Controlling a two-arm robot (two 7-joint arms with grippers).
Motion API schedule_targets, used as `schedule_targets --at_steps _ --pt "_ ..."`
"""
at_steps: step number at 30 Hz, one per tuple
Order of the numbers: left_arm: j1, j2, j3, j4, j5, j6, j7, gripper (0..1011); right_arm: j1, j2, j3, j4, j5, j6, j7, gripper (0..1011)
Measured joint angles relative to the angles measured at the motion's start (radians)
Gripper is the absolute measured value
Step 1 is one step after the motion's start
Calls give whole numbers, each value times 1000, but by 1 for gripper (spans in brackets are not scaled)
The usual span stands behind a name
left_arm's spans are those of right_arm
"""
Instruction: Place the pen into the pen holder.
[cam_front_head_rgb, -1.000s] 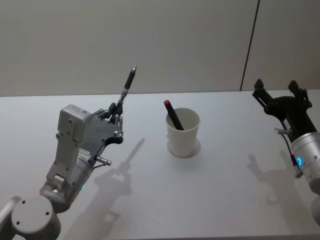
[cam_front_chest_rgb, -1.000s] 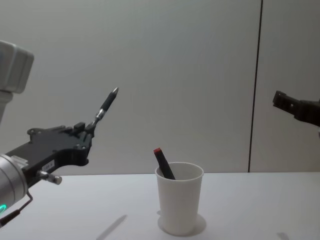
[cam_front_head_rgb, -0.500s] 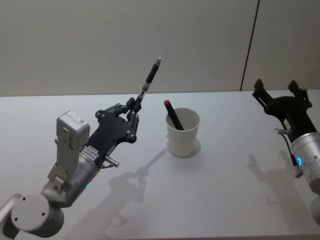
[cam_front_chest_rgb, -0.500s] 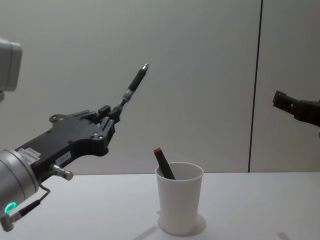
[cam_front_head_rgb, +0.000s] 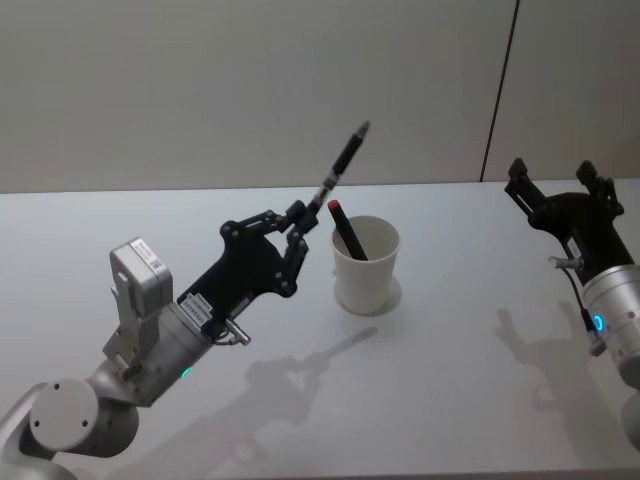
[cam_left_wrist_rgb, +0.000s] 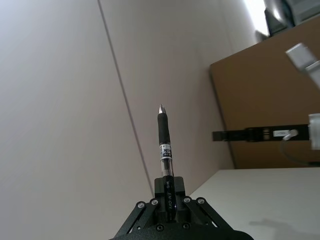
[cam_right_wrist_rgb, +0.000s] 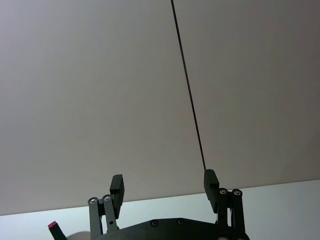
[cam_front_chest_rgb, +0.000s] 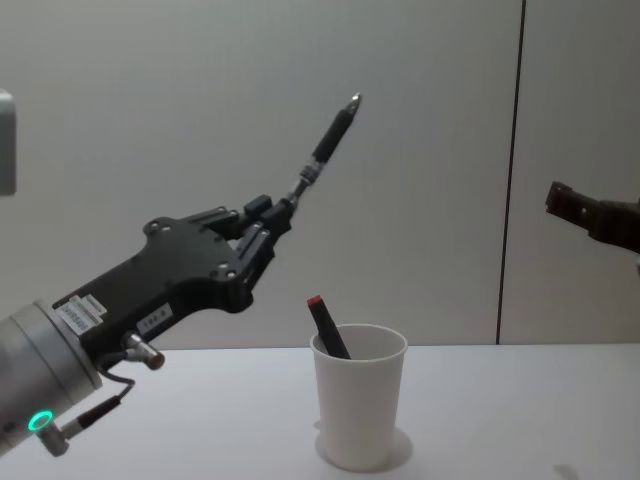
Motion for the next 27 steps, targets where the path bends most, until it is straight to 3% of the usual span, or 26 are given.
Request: schedule_targets --at_steps 1,7,8,10,14,20,27 --pt "0 0 0 0 0 0 0 120 0 0 0 0 0 0 0 1001" --pt "-40 -19 6 75 -79 -47 -168 119 0 0 0 0 0 0 0 1001" --pt "-40 -19 6 75 -79 -47 -168 119 0 0 0 0 0 0 0 1002" --pt "-61 -28 9 113 -113 -64 -244 119 0 0 0 0 0 0 0 1001" --pt "-84 -39 13 159 -149 -83 -326 119 0 0 0 0 0 0 0 1001" --pt "-109 -52 18 207 -187 -103 -411 119 0 0 0 0 0 0 0 1001" --pt "-125 -60 21 240 -212 -116 -469 119 -2 2 0 -1 4 -2 17 1001"
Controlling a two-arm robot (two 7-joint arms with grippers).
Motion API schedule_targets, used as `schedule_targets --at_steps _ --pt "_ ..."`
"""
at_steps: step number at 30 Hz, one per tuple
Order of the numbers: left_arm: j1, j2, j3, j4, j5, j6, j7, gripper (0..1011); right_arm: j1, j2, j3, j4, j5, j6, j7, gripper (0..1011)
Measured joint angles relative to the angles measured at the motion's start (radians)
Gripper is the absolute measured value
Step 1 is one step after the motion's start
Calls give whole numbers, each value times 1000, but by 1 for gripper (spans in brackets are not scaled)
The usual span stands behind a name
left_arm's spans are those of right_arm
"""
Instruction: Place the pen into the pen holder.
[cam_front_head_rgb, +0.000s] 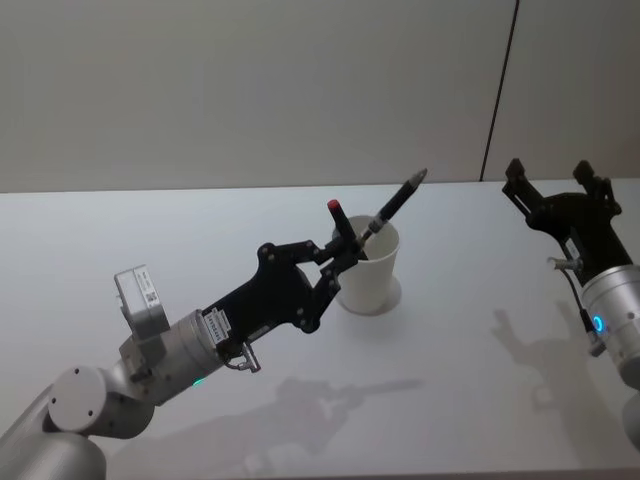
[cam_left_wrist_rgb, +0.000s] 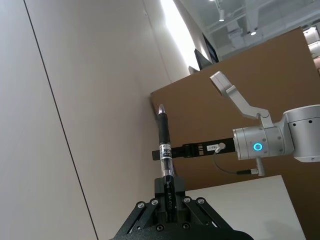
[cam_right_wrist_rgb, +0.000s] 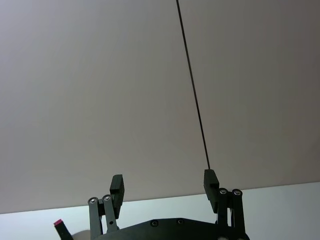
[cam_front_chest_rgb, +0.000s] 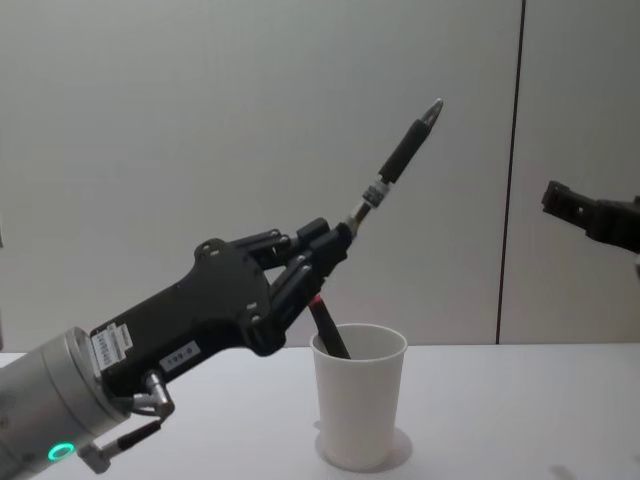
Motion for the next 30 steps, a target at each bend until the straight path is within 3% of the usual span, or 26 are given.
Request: schedule_targets --at_steps 13,30 --pt "-14 -7 2 27 -22 -11 -49 119 -16 21 6 -15 46 -17 135 1001" --pt "-20 -9 3 40 -31 -16 -72 119 -43 67 16 -30 123 -45 375 1001"
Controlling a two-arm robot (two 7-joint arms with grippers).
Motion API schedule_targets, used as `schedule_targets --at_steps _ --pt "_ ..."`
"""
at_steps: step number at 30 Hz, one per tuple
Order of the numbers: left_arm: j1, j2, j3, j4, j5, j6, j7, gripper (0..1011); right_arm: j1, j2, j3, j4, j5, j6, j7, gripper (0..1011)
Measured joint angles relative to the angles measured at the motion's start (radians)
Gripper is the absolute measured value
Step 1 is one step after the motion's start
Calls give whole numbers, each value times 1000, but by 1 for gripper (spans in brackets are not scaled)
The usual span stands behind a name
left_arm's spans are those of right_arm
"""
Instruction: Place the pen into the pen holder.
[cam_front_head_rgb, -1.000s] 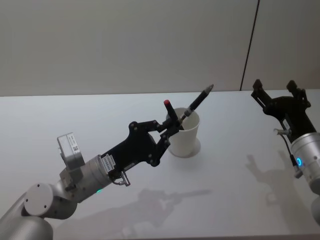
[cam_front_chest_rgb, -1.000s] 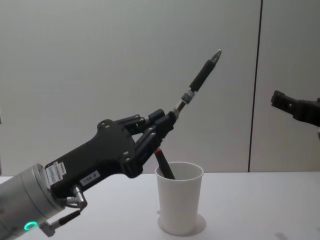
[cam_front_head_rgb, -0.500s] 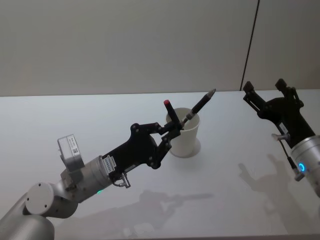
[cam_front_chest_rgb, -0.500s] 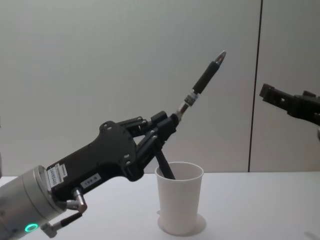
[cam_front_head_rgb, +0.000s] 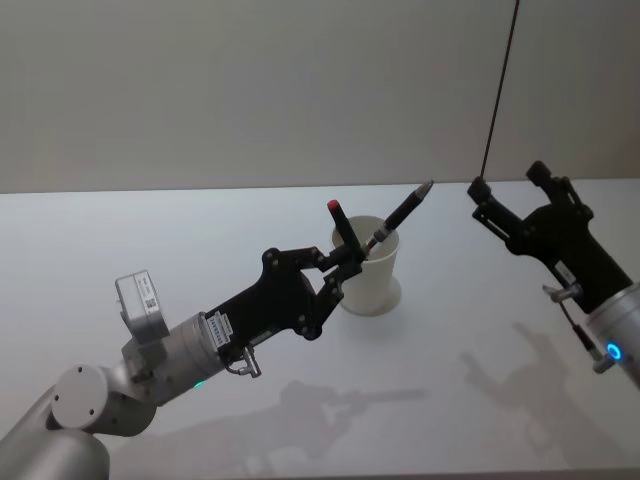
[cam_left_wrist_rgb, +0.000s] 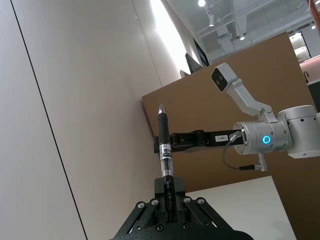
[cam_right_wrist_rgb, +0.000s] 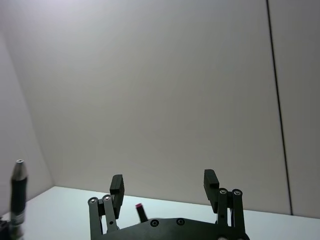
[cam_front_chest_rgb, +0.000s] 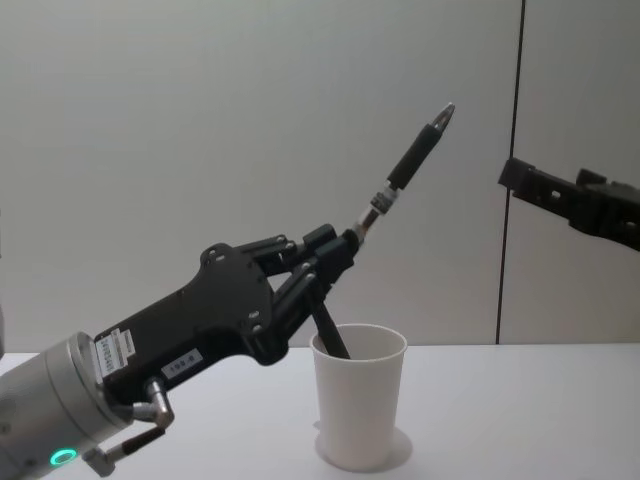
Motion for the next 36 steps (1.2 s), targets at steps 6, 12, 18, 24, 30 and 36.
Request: schedule_targets --at_steps 6,12,18,24,30,36 --pt "0 -1 0 1 -1 -1 -2 119 -3 11 -2 0 34 6 92 1001" --pt "-1 -1 0 2 -2 -1 -4 119 -2 17 -10 5 67 23 176 1001" --pt "-2 -1 0 3 -2 -2 -5 119 2 18 -21 12 91 40 248 1001" --pt "-2 -1 0 3 -3 -2 -6 119 10 17 -35 21 118 62 327 1001" --pt "-2 -1 0 4 -3 -2 -6 119 19 13 -50 29 138 74 379 1001" --pt "-2 -1 0 4 -3 -1 -7 119 29 8 -63 40 150 81 402 1001"
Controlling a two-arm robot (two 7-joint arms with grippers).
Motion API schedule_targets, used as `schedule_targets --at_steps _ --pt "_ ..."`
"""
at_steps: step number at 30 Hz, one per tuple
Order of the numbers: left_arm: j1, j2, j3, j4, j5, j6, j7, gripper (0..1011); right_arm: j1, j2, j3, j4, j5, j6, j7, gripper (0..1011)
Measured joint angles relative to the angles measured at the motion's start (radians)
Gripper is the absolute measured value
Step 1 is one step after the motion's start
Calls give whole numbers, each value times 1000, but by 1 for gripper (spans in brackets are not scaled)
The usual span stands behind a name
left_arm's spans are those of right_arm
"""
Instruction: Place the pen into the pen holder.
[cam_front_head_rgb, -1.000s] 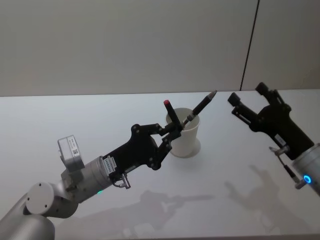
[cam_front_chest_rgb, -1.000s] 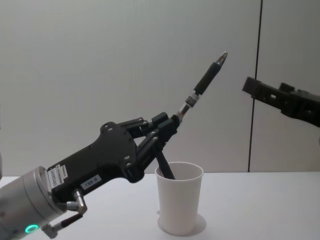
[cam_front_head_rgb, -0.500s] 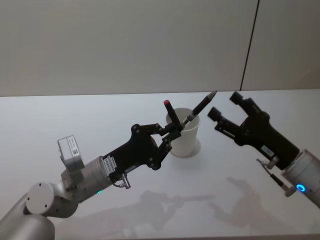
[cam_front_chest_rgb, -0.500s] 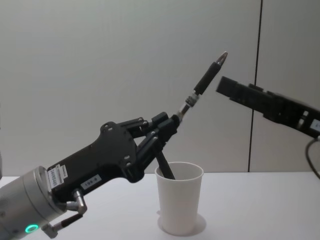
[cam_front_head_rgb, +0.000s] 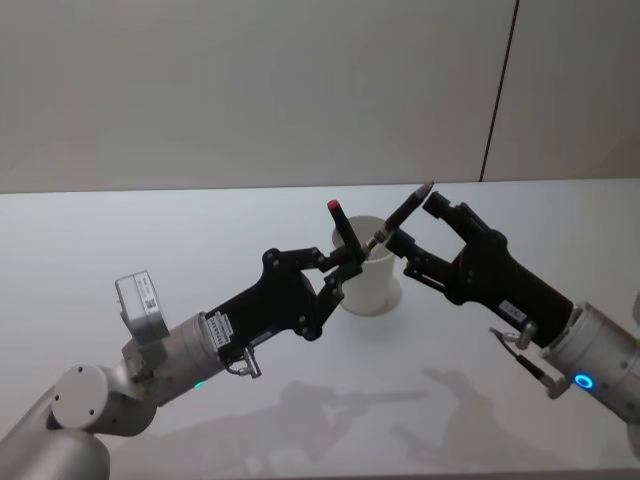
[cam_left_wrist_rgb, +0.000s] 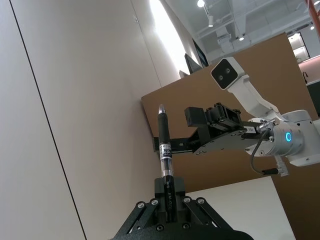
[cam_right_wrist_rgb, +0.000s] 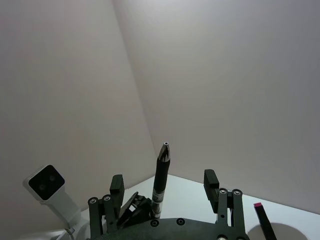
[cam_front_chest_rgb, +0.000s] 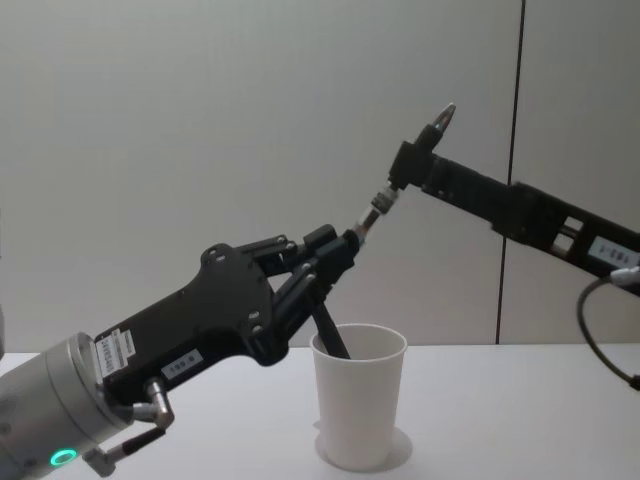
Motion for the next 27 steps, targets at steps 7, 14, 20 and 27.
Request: schedule_targets --at_steps 7,14,20,27 --pt "0 0 0 0 0 0 0 119 12 -7 -11 18 11 3 6 1001" --pt "0 0 0 0 0 0 0 119 24 -13 -21 34 24 4 5 1000" --pt "0 0 0 0 0 0 0 119 34 -19 -29 45 35 6 1 907" --pt "0 0 0 0 0 0 0 119 43 -24 -39 51 50 7 -2 667"
